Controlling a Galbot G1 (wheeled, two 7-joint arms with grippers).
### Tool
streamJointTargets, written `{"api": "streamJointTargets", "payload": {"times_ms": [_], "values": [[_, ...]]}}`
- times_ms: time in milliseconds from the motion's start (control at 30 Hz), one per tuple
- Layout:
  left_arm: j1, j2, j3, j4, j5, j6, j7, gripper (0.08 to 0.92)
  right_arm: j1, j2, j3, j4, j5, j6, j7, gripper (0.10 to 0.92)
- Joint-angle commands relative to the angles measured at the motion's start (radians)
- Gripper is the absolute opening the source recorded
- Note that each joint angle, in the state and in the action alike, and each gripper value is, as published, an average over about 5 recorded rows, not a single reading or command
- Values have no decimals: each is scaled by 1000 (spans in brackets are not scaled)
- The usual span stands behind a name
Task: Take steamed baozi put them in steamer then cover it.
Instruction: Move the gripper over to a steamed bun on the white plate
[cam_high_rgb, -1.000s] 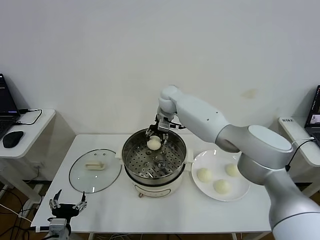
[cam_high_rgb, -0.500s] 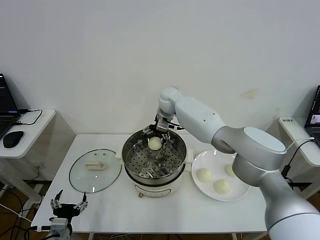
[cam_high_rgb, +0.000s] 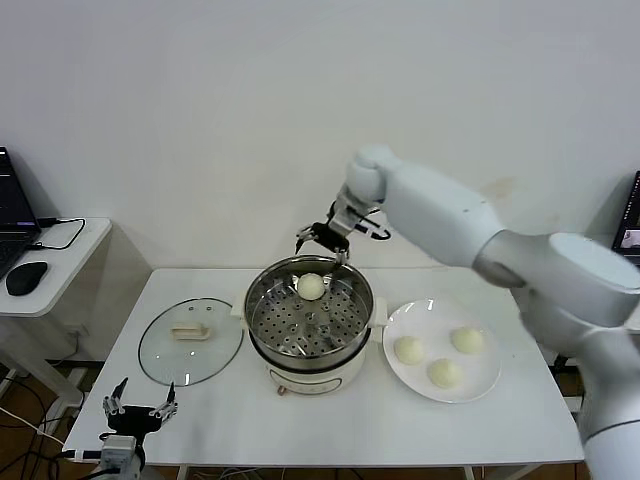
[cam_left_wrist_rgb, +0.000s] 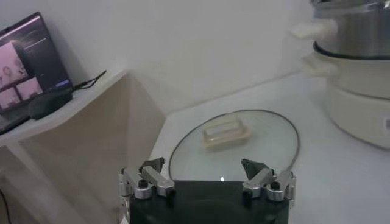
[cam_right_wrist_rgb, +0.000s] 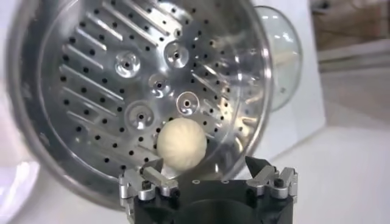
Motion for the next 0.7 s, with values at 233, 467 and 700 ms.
{"api": "streamJointTargets", "payload": {"times_ms": [233, 467, 700], "values": [[1, 9, 10, -1, -6, 5, 6, 823, 93, -428, -52, 381, 224, -712, -107, 823], [10, 18, 14, -17, -12, 7, 7, 823, 10, -561, 0, 456, 153, -964, -181, 823], [26, 15, 9, -56, -34, 22, 13, 823, -171, -593, 108, 482, 74, -955, -137, 823]]}}
